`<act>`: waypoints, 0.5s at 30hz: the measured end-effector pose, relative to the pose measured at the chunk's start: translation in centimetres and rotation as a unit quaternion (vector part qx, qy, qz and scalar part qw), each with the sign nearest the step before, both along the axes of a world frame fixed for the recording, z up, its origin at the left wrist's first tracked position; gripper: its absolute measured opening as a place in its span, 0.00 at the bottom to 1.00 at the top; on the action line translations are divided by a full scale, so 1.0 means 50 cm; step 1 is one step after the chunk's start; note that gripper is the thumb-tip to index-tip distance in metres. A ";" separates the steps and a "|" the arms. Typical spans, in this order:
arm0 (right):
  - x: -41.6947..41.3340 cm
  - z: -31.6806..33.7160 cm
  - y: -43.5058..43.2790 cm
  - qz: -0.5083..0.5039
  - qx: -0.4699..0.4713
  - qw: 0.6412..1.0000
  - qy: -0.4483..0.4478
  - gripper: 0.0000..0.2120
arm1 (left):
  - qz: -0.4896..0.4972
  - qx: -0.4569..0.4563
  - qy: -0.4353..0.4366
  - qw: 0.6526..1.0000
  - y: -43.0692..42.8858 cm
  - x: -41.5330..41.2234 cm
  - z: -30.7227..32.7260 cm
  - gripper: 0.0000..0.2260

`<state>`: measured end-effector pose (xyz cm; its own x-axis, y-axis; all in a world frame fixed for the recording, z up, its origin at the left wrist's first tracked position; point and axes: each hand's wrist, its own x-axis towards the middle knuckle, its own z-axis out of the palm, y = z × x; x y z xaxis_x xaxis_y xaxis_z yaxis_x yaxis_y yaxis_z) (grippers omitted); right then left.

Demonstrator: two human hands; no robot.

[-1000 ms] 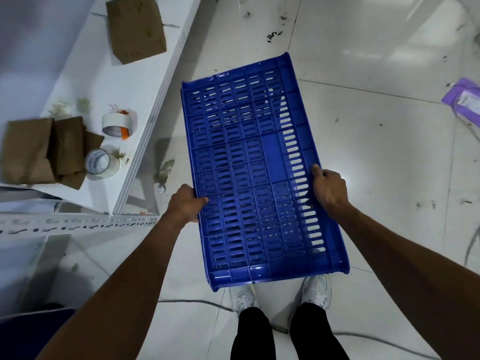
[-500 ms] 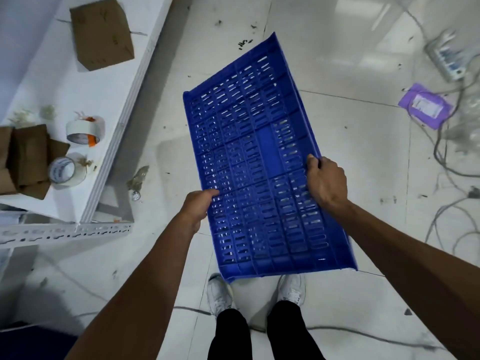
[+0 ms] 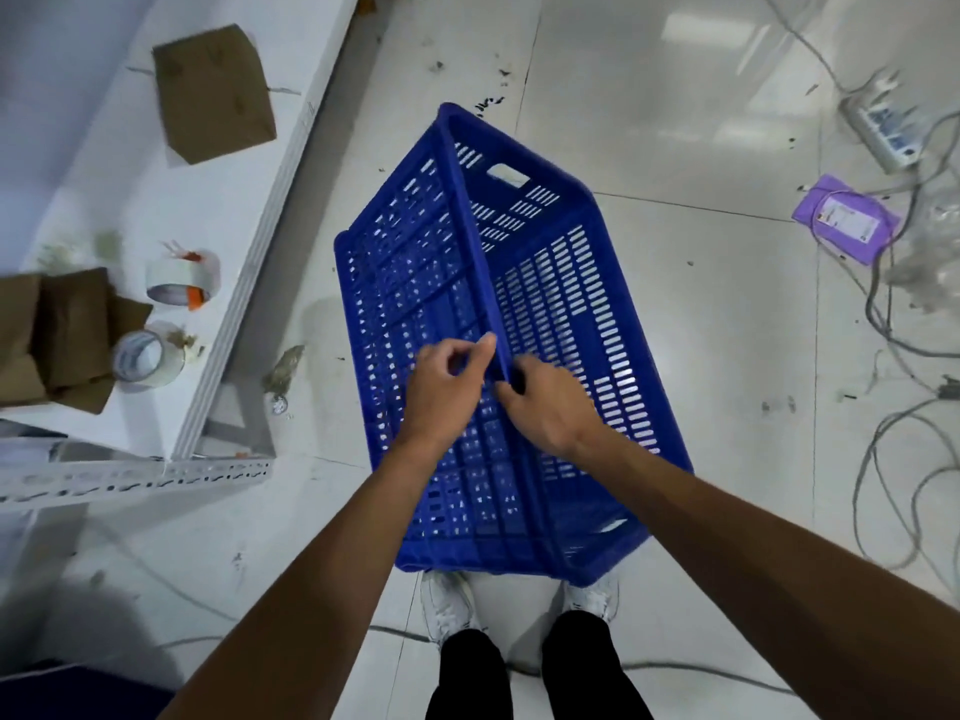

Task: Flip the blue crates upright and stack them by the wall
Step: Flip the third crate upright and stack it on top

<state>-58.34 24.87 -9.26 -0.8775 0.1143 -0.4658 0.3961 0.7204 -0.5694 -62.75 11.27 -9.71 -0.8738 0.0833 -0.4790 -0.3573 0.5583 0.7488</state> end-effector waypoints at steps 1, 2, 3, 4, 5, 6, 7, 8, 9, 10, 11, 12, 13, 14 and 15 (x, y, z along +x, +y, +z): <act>-0.002 -0.002 -0.019 0.016 -0.004 1.000 -0.004 0.12 | 0.000 0.008 -0.007 1.000 -0.001 0.004 0.009 0.23; -0.006 -0.005 -0.037 0.026 -0.006 1.000 -0.007 0.13 | 0.003 -0.001 -0.010 1.000 -0.006 0.007 0.013 0.26; -0.010 -0.010 -0.055 0.035 -0.010 0.999 -0.011 0.16 | 0.005 -0.019 -0.005 1.000 -0.015 0.009 0.010 0.28; -0.015 -0.016 -0.071 0.046 -0.020 0.998 -0.024 0.18 | 0.006 -0.050 -0.001 0.999 -0.025 0.008 0.005 0.29; -0.020 -0.021 -0.085 0.060 -0.043 0.996 -0.044 0.20 | 0.008 -0.087 0.000 0.996 -0.035 0.003 -0.002 0.30; -0.021 -0.027 -0.097 0.078 -0.071 0.992 -0.070 0.22 | 0.011 -0.126 -0.009 0.992 -0.048 -0.005 -0.012 0.31; -0.021 -0.035 -0.104 0.098 -0.096 0.986 -0.092 0.24 | 0.014 -0.163 -0.026 0.986 -0.063 -0.014 -0.023 0.32; -0.017 -0.040 -0.106 0.116 -0.105 0.982 -0.108 0.27 | 0.013 -0.197 -0.054 0.979 -0.082 -0.024 -0.033 0.34; -0.012 -0.049 -0.100 0.128 -0.099 0.980 -0.120 0.29 | 0.009 -0.226 -0.077 0.971 -0.110 -0.036 -0.046 0.35; -0.005 -0.057 -0.087 0.134 -0.085 0.979 -0.129 0.30 | 0.004 -0.245 -0.103 0.964 -0.147 -0.045 -0.057 0.36; 0.001 -0.069 -0.070 0.135 -0.066 0.979 -0.135 0.31 | 0.002 -0.253 -0.126 0.959 -0.186 -0.053 -0.071 0.35; 0.004 -0.084 -0.046 0.132 -0.045 0.980 -0.140 0.31 | 0.001 -0.258 -0.148 0.955 -0.223 -0.057 -0.084 0.35; 0.007 -0.101 -0.023 0.124 -0.026 0.981 -0.150 0.30 | 0.000 -0.259 -0.167 0.951 -0.259 -0.061 -0.101 0.34; 0.009 -0.117 -0.003 0.116 -0.011 0.980 -0.162 0.29 | 0.002 -0.250 -0.178 0.952 -0.286 -0.059 -0.115 0.34; 0.010 -0.130 0.014 0.107 0.003 0.979 -0.173 0.28 | 0.009 -0.235 -0.186 0.954 -0.311 -0.056 -0.134 0.35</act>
